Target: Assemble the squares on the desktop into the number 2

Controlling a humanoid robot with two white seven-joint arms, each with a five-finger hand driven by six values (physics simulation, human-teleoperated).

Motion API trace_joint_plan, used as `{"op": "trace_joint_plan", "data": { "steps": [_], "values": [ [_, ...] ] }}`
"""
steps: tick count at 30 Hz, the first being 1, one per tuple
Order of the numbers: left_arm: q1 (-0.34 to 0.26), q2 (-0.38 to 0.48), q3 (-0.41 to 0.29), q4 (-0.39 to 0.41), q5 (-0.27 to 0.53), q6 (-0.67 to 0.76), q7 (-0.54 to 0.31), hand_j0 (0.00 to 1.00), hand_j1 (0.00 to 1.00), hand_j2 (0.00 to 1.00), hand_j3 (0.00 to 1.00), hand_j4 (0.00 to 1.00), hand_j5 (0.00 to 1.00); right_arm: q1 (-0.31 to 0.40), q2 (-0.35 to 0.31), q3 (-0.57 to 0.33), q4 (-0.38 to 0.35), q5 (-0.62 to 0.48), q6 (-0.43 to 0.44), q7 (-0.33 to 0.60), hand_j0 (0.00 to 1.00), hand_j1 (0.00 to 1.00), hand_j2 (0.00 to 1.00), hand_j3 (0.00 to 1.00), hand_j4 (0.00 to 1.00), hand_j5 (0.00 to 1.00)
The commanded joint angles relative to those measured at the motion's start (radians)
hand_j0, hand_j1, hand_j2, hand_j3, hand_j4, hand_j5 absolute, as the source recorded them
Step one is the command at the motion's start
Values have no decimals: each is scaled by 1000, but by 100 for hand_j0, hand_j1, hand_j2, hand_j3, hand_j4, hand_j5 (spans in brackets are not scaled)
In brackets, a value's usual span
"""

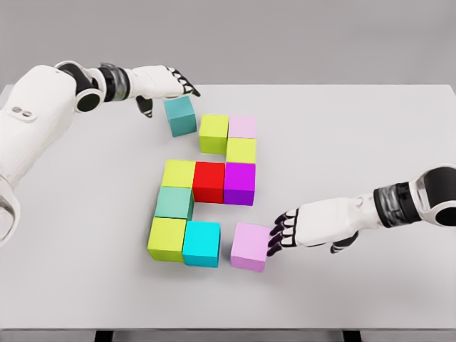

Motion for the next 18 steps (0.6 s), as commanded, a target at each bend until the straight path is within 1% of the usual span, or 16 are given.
{"op": "trace_joint_plan", "data": {
  "steps": [1, 4, 6, 7, 13, 16, 18],
  "values": [
    [0, -10, 1, 0, -7, 1, 2, 100, 100, 100, 100, 100, 100, 0, 1, 0, -1, -6, 2, 0, 100, 100, 100, 100, 100, 100],
    [2, -11, 1, 0, -45, 1, 2, 100, 100, 100, 100, 100, 100, -2, 2, 0, 1, -6, 2, 0, 100, 100, 100, 100, 100, 100],
    [3, -11, 0, 0, -46, 1, 0, 100, 100, 100, 100, 100, 100, -2, 4, 0, -1, -6, 2, 0, 100, 100, 100, 100, 100, 100],
    [6, -11, 0, 0, -46, 1, 0, 100, 100, 100, 100, 100, 100, -2, 14, 0, -1, -6, 2, 0, 100, 100, 100, 100, 100, 100],
    [20, -4, 0, -18, -43, 1, 2, 100, 100, 100, 100, 100, 100, -2, 16, 0, -1, -6, 2, 0, 100, 100, 100, 100, 100, 100],
    [25, 30, -2, -70, -43, 1, 0, 100, 100, 100, 100, 100, 100, -2, 17, 0, 1, -6, 2, 0, 100, 100, 100, 100, 100, 100],
    [26, 45, -2, -84, -43, 1, 2, 100, 100, 100, 100, 100, 100, -3, 16, -2, 1, -4, 2, 0, 100, 100, 100, 100, 100, 100]
  ]
}}
